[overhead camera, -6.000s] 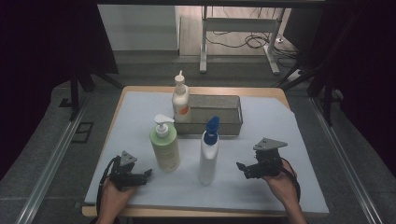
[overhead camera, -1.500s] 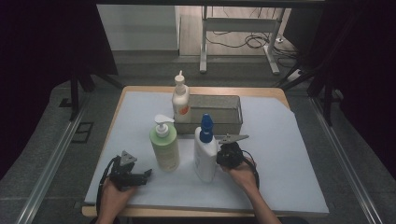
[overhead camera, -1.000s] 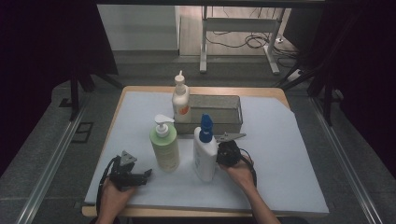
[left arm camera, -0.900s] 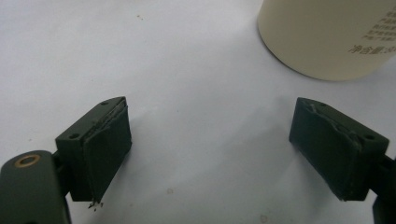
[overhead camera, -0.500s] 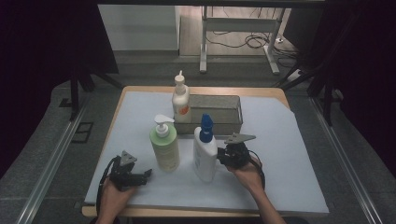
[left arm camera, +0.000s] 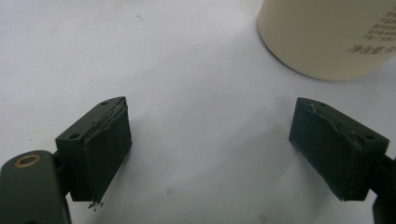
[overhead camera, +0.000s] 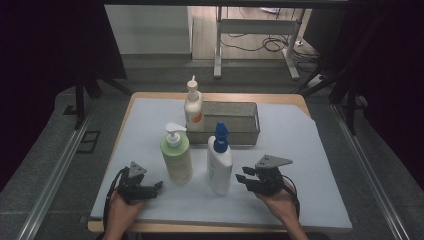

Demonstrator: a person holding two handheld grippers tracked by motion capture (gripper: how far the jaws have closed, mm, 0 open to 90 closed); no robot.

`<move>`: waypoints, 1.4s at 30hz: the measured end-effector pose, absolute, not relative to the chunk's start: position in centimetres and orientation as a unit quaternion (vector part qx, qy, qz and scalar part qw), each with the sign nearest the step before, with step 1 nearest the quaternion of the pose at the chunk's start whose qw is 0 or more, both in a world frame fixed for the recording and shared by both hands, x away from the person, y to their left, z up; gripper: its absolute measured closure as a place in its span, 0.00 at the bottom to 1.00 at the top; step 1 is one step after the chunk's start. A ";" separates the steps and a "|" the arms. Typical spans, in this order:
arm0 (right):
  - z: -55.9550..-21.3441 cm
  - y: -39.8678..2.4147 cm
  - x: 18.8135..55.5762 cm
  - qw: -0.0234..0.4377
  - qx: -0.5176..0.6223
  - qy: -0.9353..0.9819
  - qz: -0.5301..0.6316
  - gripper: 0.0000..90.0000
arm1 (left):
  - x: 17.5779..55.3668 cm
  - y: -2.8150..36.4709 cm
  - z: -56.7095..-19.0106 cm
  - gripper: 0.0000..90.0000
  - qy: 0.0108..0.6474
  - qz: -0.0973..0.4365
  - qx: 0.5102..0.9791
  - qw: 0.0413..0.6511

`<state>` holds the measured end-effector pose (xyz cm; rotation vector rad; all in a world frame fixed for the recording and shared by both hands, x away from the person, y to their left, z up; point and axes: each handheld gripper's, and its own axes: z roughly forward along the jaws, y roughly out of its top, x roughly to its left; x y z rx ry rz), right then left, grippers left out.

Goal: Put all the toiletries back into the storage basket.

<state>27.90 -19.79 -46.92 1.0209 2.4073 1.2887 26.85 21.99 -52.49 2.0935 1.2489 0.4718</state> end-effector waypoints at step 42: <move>-47.8 -14.6 26.5 0.136 0.325 0.823 0.446 0.35 | 26.9 22.0 -52.5 0.14 0.476 0.180 0.798 0.323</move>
